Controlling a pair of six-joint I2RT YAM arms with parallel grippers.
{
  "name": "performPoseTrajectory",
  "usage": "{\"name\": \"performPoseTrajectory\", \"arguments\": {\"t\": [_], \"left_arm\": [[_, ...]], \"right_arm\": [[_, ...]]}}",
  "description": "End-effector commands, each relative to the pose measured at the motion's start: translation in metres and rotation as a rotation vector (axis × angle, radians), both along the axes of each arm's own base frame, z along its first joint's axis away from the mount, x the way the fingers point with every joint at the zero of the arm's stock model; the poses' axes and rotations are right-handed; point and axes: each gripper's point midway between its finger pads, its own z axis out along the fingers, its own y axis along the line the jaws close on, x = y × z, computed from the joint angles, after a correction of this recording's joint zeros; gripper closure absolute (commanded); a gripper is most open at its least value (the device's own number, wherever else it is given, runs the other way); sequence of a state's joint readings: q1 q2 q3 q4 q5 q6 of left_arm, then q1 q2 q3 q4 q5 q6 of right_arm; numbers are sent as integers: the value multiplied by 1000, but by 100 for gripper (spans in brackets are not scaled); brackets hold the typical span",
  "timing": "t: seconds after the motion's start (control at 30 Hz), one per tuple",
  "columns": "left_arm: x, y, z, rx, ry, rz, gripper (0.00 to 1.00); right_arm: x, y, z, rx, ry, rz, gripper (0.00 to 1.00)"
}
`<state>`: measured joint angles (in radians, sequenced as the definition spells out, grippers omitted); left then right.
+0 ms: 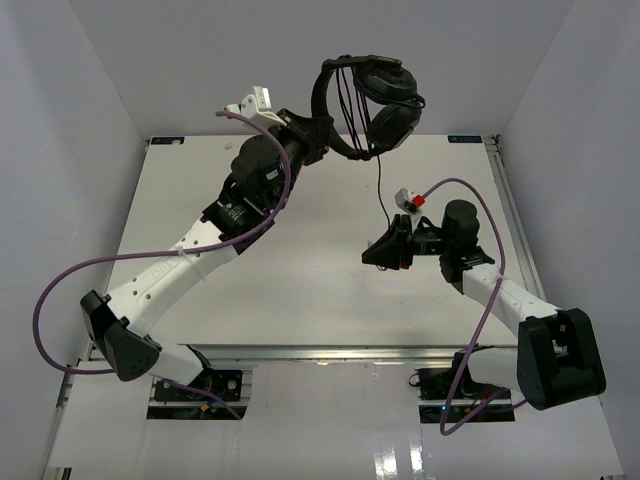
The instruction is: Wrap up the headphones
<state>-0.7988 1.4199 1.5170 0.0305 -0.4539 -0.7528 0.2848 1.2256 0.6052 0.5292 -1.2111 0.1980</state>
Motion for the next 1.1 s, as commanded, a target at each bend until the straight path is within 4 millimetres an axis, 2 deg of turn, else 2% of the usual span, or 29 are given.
{"name": "performPoseTrajectory", "arguments": {"t": [0.0,0.07,0.17,0.27,0.37,0.4,0.43,0.5,0.57,0.63,0.73,0.77,0.83,0.93,1.0,1.07], "left_arm": [[-16,27,44,-116,-79,27,100],[-14,31,42,-114,-74,40,100],[-10,34,36,-106,-60,64,100],[0,41,23,-86,-25,115,100],[12,45,7,-63,21,163,100],[18,45,-3,-48,36,180,100],[21,46,-8,-44,46,190,100],[30,51,-22,-26,78,216,100],[36,54,-34,-7,106,234,100],[44,56,-45,9,129,246,100],[52,53,-64,49,165,237,100],[53,53,-66,62,169,239,100],[60,48,-90,147,210,236,100],[64,39,-114,267,236,197,100],[67,26,-137,345,257,132,100],[65,12,-166,413,286,53,100]], "right_arm": [[3,2,18,2,-84,4,75],[2,2,20,-4,-93,8,76],[2,2,22,-19,-99,3,88],[9,3,25,-68,-164,-25,92],[4,8,12,-215,-181,-28,92],[5,13,26,-241,-309,0,92],[1,8,13,-327,-278,6,92],[8,0,24,-429,-435,32,92],[15,-13,21,-571,-534,26,92],[11,-24,21,-684,-603,59,92],[16,-31,40,-850,-806,92,92],[14,-35,37,-894,-813,100,92],[21,-37,67,-966,-948,77,92],[24,-43,84,-1104,-1059,63,92],[23,-40,95,-1146,-1133,64,92],[30,-44,114,-1250,-1239,8,92]]}}
